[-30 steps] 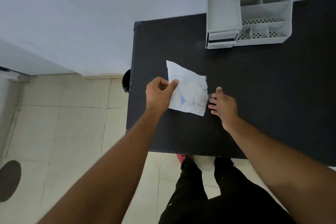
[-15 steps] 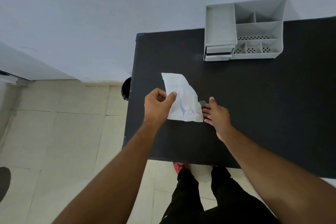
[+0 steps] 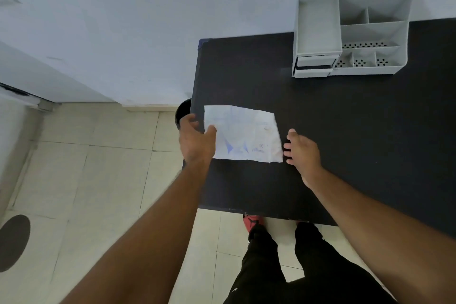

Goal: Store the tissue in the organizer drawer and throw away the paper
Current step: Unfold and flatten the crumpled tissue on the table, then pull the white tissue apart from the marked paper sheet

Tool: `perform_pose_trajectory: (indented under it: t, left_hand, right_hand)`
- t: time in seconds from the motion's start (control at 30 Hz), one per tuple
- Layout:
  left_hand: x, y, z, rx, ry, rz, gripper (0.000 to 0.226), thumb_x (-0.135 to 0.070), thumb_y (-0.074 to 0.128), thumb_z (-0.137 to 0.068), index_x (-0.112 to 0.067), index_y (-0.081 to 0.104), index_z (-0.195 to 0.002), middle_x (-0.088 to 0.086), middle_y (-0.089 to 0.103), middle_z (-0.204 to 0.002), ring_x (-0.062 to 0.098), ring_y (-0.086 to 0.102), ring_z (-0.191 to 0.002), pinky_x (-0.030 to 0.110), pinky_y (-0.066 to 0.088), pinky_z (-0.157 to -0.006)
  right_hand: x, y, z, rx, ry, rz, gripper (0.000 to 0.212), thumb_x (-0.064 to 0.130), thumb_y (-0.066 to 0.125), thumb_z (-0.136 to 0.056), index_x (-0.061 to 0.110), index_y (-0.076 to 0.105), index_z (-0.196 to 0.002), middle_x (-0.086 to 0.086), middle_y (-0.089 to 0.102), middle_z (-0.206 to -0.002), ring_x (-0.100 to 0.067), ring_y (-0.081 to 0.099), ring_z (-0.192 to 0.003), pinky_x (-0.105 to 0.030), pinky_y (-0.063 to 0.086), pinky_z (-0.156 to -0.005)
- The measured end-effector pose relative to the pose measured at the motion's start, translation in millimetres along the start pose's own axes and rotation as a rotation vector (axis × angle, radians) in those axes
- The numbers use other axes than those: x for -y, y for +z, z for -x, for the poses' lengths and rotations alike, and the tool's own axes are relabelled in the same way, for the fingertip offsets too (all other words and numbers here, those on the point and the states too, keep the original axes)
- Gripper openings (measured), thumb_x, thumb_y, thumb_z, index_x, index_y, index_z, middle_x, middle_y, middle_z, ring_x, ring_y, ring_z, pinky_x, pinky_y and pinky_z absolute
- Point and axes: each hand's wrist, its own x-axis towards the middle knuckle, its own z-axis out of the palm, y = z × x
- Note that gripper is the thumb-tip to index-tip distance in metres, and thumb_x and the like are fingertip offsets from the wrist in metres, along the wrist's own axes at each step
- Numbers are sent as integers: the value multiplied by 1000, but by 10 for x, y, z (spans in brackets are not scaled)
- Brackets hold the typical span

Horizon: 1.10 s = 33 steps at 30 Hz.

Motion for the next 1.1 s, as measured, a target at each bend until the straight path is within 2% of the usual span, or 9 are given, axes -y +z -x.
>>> perform_pose_trajectory:
  t: [0.1, 0.2, 0.27, 0.5, 0.7, 0.83, 0.9, 0.97, 1.1]
  left_hand:
    - [198, 69, 94, 16, 140, -199, 58, -32, 75, -88, -23, 47, -138, 2, 52, -139, 20, 53, -124, 30, 48, -96]
    - [313, 263, 336, 204, 300, -268, 44, -36, 73, -89, -27, 55, -129, -4, 53, -137, 16, 56, -118, 28, 49, -96]
    - [337, 421, 512, 310, 351, -324, 40, -39, 71, -89, -28, 57, -126, -7, 53, -133, 14, 60, -112, 34, 55, -94]
    - [314, 822, 751, 412, 279, -435, 55, -48, 64, -92, -28, 47, -140, -4, 53, -137, 17, 59, -118, 40, 56, -92]
    - [297, 890, 555, 438, 265, -423, 33, -24, 56, -100, -22, 58, -134, 2, 65, -125, 20, 65, -107, 38, 58, -89]
    - [283, 888, 509, 418, 211, -376, 25, -28, 53, -101, -25, 63, -124, -1, 71, -111, 18, 69, -94, 38, 60, -81]
    - [300, 850, 542, 335, 99, -315, 23, -39, 59, -97, -26, 64, -115, -7, 71, -103, 14, 68, -90, 35, 59, -79]
    - [331, 829, 567, 223, -154, -148, 26, -48, 64, -92, -24, 62, -103, -10, 67, -96, 14, 67, -89, 33, 56, -78]
    - [354, 882, 573, 165, -655, 331, 39, -46, 75, -85, -19, 60, -110, -1, 70, -100, 18, 72, -85, 32, 59, -69]
  right_hand:
    - [29, 35, 17, 18, 18, -12, 33, 46, 49, -103, 21, 62, -120, -4, 69, -110, -19, 70, -94, -39, 59, -85]
    - [29, 49, -8, 38, 111, -84, 33, 31, 53, -104, 15, 60, -132, -5, 68, -112, -19, 71, -92, -34, 60, -78]
    - [26, 48, -18, 52, 149, -99, 31, 22, 55, -102, 17, 62, -132, -6, 69, -115, -19, 72, -94, -32, 60, -76]
    - [16, 82, 6, 150, 117, 37, 43, 20, 69, -96, 16, 60, -137, -2, 72, -105, -15, 71, -92, -31, 60, -78]
    - [-63, 255, -86, 120, 20, 207, 28, 21, 72, -93, 12, 72, -120, -3, 74, -94, -16, 71, -85, -34, 62, -78]
    - [-60, 310, -143, 112, -21, 233, 16, 25, 69, -93, 17, 75, -105, -2, 75, -97, -19, 71, -90, -36, 61, -79]
    - [-39, 324, -145, 100, 12, 172, 13, 25, 67, -92, 16, 74, -97, -4, 75, -95, -22, 72, -92, -41, 62, -81]
    - [-16, 336, -131, 101, 72, 84, 13, 24, 64, -94, 13, 71, -97, -7, 75, -98, -26, 73, -93, -45, 63, -82]
    - [-16, 339, -97, 173, 141, -93, 12, 18, 62, -99, 13, 66, -109, -7, 72, -111, -21, 73, -97, -35, 63, -73]
